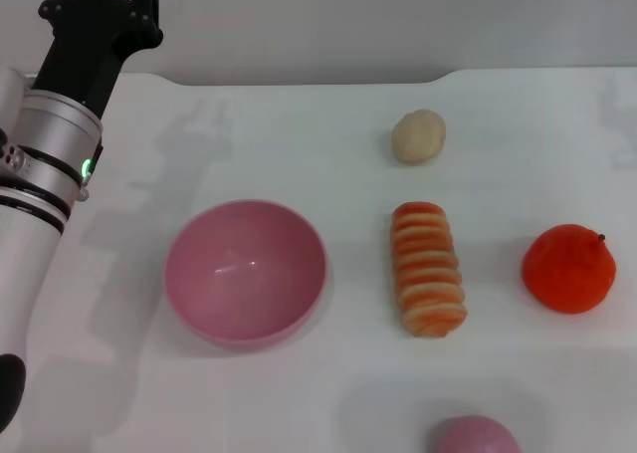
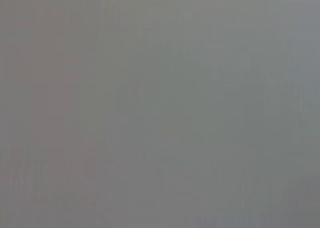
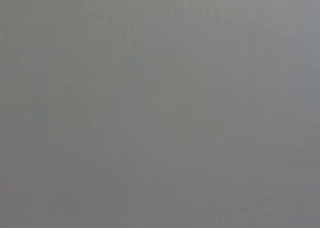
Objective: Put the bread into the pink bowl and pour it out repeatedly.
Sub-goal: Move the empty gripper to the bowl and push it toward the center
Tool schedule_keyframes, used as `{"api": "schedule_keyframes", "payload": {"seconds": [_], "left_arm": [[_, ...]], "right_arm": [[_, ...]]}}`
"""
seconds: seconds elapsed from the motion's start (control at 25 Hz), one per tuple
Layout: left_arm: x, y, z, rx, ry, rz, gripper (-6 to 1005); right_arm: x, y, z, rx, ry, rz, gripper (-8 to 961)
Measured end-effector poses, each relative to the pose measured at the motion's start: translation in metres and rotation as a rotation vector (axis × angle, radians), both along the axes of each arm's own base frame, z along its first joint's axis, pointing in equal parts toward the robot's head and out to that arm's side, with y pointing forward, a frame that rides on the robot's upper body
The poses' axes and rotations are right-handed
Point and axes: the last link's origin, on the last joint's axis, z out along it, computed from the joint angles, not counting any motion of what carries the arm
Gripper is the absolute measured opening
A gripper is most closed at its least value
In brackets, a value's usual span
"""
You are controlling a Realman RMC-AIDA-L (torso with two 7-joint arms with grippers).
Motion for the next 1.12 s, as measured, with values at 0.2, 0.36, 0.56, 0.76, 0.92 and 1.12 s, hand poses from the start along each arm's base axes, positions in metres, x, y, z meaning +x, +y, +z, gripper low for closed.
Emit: {"api": "schedule_keyframes", "payload": {"seconds": [0.2,0.36,0.56,0.76,0.92,1.12], "left_arm": [[-0.001,-0.001,0.000,-0.001,-0.001,0.003,279],[-0.001,-0.001,0.000,0.000,-0.001,0.002,280],[0.000,0.001,0.001,0.002,0.001,0.000,282],[0.001,0.003,0.004,-0.005,-0.001,0.006,284],[0.005,0.018,0.011,-0.057,0.005,0.073,285],[0.026,0.037,0.030,-0.107,0.080,0.100,287]], "right_arm": [[-0.002,0.001,-0.001,-0.002,-0.002,0.006,435],[-0.001,0.001,-0.001,-0.002,-0.001,0.002,435],[0.001,-0.001,-0.001,-0.001,0.005,-0.003,435],[0.000,-0.001,-0.003,-0.008,0.003,0.003,435],[0.001,-0.004,-0.008,-0.028,0.000,0.002,435],[0.009,-0.010,-0.014,-0.063,0.028,-0.012,435]]}}
